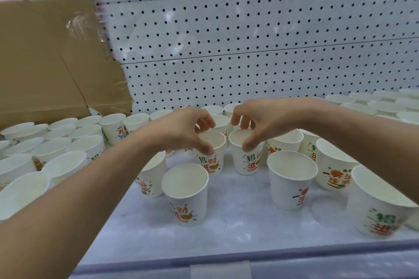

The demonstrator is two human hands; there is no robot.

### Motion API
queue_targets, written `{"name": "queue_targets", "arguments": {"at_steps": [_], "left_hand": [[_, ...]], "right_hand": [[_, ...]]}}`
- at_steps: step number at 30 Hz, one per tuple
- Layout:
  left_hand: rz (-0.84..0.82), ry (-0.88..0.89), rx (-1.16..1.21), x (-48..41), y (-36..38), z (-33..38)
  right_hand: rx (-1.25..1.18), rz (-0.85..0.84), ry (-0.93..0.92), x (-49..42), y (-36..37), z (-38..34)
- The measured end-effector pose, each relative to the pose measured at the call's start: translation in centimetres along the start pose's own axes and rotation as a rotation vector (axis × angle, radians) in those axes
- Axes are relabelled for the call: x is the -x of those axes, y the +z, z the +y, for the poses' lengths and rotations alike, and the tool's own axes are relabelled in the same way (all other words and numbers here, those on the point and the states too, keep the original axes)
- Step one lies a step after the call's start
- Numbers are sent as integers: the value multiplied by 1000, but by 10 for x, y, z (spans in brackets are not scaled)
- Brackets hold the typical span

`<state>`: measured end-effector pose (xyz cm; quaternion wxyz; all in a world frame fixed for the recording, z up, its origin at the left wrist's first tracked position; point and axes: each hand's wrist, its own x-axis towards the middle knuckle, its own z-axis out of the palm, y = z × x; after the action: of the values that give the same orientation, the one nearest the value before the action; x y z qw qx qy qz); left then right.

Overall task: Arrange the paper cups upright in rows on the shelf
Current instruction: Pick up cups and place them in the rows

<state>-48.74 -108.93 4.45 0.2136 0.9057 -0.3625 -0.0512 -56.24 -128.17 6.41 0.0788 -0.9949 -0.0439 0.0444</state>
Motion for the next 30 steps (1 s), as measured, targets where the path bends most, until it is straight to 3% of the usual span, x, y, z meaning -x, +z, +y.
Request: {"name": "queue_targets", "arguments": {"at_steps": [9,14,20,30], "left_hand": [[31,37,7,-6,4,-4],[168,102,34,0,7,6],[60,210,-75,-11,18,33],[10,166,-69,-17,24,36]], "right_hand": [[-10,88,0,-4,5,11],[-96,278,7,27,-38,37],[-46,60,63,52,-26,55],[38,42,42,48,-8,66]]}}
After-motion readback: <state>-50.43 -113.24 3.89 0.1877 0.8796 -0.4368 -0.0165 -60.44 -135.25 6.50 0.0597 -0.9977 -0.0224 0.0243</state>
